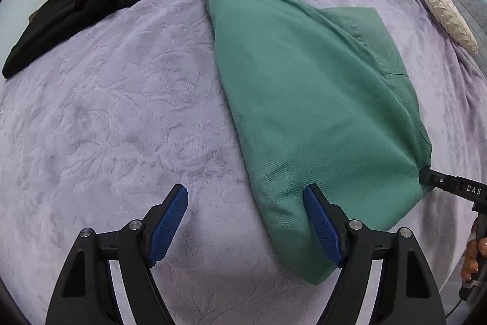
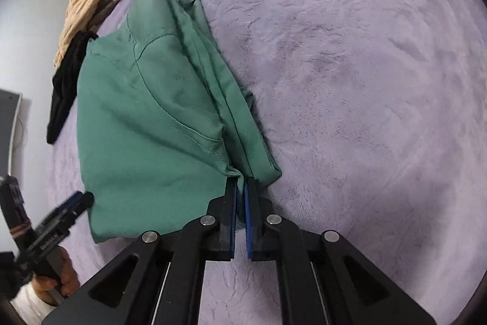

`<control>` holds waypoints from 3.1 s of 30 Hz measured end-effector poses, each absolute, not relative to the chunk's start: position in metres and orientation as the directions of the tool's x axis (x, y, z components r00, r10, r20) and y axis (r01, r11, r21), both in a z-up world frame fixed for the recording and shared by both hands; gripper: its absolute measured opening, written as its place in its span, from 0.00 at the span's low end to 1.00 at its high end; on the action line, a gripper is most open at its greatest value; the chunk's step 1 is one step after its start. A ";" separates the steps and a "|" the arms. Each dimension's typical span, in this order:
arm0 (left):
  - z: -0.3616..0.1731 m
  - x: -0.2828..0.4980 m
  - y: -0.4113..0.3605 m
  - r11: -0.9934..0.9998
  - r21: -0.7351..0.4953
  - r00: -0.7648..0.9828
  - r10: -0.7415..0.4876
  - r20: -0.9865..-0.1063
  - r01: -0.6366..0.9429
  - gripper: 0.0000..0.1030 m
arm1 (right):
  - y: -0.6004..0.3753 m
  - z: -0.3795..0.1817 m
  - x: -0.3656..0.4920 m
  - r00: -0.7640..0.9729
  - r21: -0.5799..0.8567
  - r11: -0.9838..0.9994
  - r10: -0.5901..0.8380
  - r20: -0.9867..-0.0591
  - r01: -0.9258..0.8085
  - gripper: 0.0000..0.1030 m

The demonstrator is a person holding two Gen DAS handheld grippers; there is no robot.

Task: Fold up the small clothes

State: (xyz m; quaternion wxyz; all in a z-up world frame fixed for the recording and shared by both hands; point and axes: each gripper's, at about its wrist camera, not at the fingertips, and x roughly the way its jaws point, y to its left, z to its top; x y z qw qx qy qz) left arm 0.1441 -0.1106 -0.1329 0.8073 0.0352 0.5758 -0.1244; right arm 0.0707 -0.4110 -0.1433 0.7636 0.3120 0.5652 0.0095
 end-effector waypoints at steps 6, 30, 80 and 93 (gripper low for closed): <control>-0.135 0.139 -0.110 0.970 -0.099 0.305 -0.166 -0.938 0.222 0.87 | -0.424 -0.076 0.095 0.491 0.500 0.834 0.342 -0.801 0.234 0.52; -0.138 0.127 -0.121 0.978 -0.073 0.332 -0.137 -0.933 0.198 0.87 | -0.408 -0.132 0.220 0.366 0.460 0.860 0.364 -0.857 0.220 0.06; -0.116 0.145 -0.118 0.996 -0.007 0.248 -0.029 -0.968 0.087 1.00 | -0.418 -0.112 0.123 0.254 0.481 0.865 0.438 -0.862 0.141 0.68; -0.151 0.199 -0.096 0.964 -0.265 0.140 -0.260 -0.955 -0.023 1.00 | -0.421 -0.161 0.205 0.195 0.662 0.742 0.637 -0.746 0.106 0.77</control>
